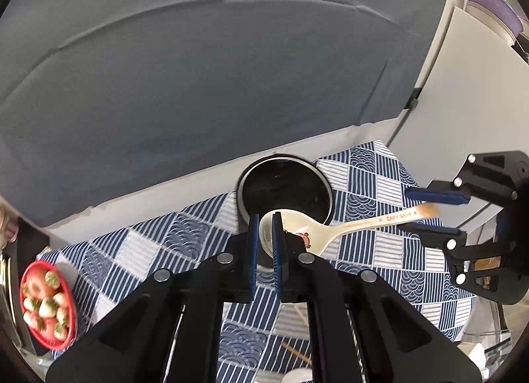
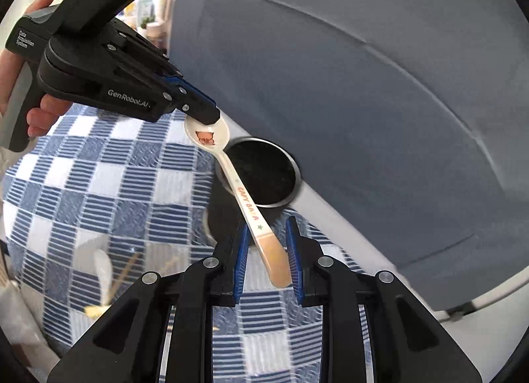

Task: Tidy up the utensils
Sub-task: 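Lower the spoon into the black cup and open both tools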

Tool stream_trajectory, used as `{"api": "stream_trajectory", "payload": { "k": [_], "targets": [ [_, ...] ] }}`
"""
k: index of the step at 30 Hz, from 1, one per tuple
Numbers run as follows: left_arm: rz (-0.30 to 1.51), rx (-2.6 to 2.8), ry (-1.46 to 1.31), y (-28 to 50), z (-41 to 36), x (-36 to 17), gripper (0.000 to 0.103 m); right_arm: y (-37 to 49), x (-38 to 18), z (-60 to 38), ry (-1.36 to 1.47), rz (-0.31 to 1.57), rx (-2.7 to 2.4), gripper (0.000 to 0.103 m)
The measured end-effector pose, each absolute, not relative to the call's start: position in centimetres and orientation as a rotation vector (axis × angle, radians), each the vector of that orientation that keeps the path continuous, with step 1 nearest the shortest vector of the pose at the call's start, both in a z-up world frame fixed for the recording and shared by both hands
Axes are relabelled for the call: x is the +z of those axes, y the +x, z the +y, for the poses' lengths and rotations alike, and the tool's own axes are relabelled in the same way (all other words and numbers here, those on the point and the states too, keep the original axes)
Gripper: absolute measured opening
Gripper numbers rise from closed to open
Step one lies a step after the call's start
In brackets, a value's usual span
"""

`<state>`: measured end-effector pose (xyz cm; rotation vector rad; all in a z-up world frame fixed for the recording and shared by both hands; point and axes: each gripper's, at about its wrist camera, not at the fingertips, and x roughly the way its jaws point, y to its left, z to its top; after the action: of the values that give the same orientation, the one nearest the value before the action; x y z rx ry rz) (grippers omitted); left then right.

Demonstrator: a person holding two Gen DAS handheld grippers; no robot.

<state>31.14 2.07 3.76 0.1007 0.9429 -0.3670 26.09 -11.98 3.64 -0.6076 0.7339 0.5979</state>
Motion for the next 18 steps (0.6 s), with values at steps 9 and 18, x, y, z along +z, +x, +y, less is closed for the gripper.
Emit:
{"api": "stream_trajectory", "payload": {
  "k": [9, 18],
  "targets": [
    [1.031, -0.457, 0.071, 35.2, 0.0, -0.3, 0.008, 29.6, 2.4, -13.2, -0.643, 0.814, 0.588, 0.021],
    [1.043, -0.443, 0.091, 36.2, 0.3, -1.7, 0.016, 32.3, 1.6, -11.9, -0.622, 0.816, 0.579, 0.030]
  ]
}}
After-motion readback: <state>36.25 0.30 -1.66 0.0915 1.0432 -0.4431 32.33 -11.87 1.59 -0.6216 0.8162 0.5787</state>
